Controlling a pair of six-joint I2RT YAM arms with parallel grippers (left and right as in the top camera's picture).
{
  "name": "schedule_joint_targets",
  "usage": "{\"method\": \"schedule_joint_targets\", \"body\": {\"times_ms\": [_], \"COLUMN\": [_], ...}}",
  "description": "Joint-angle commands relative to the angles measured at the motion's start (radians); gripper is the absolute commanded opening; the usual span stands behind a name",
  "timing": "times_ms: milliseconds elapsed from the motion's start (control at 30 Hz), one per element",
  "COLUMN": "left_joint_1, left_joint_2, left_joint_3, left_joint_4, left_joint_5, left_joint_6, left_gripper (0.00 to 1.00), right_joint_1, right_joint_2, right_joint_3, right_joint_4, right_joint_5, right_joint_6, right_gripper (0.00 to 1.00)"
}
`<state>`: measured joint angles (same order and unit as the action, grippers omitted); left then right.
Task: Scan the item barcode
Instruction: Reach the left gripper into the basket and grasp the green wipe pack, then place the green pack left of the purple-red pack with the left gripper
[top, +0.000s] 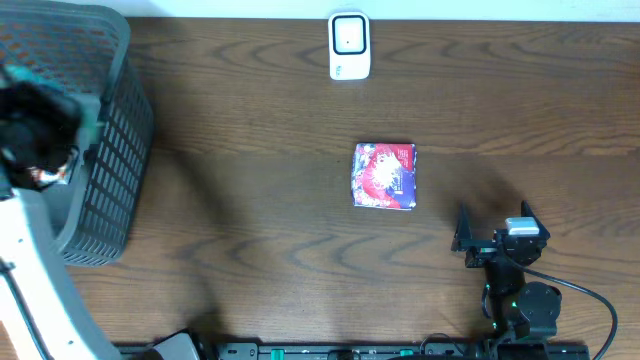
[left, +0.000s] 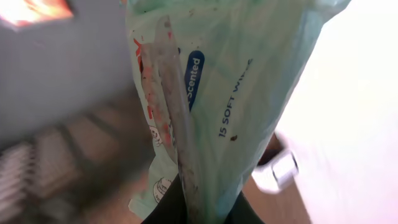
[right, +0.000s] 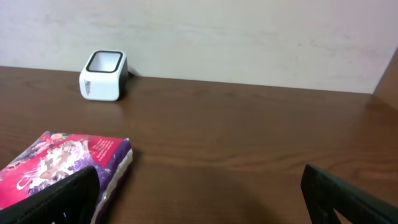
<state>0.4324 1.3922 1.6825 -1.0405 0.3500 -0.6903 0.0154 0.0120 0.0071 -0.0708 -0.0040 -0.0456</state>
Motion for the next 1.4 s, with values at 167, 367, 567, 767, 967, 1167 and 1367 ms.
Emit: {"method": "schedule_joint_targets", "body": {"times_ms": [167,367,567,767,967,1167,1367], "left_joint_1": [-0.38,-0.649,-0.832,-0.917,-0.961,-1.022,-1.058], "left_joint_2": [0.005,0.045,0.135,0.303,0.499,0.637,0.694], "left_joint_3": [0.002,-0.014,-0.073,-0.108,-0.109,-0.109,-0.109], "left_joint_4": [0.014,0.023,0.001,0.01,0.009,0.013,0.083], "left_joint_5": [0.057,-0.063,-0.244,-0.285,-0.289,-0.28,-0.28], "left_joint_6": [0.332,0.454,0.454,0.436,0.227,0.144,0.142], "left_gripper": [0.07,0.07,0.07,0.07,0.07,0.07,0.12], "right_joint_1": [-0.007,-0.007,-0.007,-0.007,-0.008,-0.007,-0.008], "right_joint_2": [-0.005,-0.005,-0.005,-0.005,-0.005,-0.005,-0.004], "right_joint_3": [-0.002,-0.002,-0.002,-0.002,-0.002,-0.002,-0.002], "right_joint_4": [-0.004,-0.004,-0.004,-0.005,-0.004,-0.004,-0.004], "right_joint_5": [-0.002,-0.002,-0.002,-0.002,-0.002,-0.002,-0.002], "right_joint_6": [-0.011,-0.011,-0.011,-0.011,-0.011,-0.011,-0.011], "right_gripper": [0.99,0.99,0.99,0.99,0.99,0.99,0.99]}}
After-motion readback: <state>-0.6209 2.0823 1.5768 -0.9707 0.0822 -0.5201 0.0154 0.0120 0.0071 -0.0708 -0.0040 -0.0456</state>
